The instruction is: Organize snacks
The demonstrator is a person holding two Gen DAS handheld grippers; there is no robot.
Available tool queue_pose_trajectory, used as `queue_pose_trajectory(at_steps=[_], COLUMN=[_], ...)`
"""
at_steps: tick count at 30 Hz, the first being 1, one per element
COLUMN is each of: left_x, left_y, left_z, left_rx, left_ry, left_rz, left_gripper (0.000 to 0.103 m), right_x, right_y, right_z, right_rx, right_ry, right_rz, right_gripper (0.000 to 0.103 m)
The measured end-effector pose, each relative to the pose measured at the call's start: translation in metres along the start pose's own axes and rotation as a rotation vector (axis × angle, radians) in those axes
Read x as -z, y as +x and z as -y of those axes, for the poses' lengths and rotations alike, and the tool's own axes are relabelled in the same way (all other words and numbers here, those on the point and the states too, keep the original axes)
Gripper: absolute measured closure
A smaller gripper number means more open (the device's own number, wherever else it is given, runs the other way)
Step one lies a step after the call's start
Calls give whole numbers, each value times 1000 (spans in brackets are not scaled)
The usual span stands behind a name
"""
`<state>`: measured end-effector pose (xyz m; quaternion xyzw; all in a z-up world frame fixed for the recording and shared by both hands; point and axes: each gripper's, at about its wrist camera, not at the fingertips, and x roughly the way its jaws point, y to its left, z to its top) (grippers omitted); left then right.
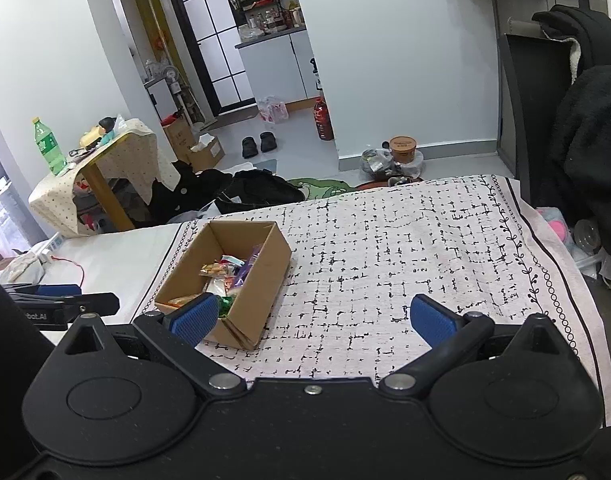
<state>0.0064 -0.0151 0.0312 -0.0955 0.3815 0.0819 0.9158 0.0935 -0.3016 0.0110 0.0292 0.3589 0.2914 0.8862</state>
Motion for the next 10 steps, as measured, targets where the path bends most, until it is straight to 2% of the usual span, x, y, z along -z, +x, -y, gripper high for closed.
queue_pose_trajectory(at_steps=[10], left_x=[0], left_y=[-1], left_z=[1], left_rx=[1], left_ry=[6], left_rz=[9], left_gripper=[3], right_x=[2], right_y=[4], right_z=[-1], right_rx=[13], right_ry=[-5], right_rz=[-11], right_gripper=[0])
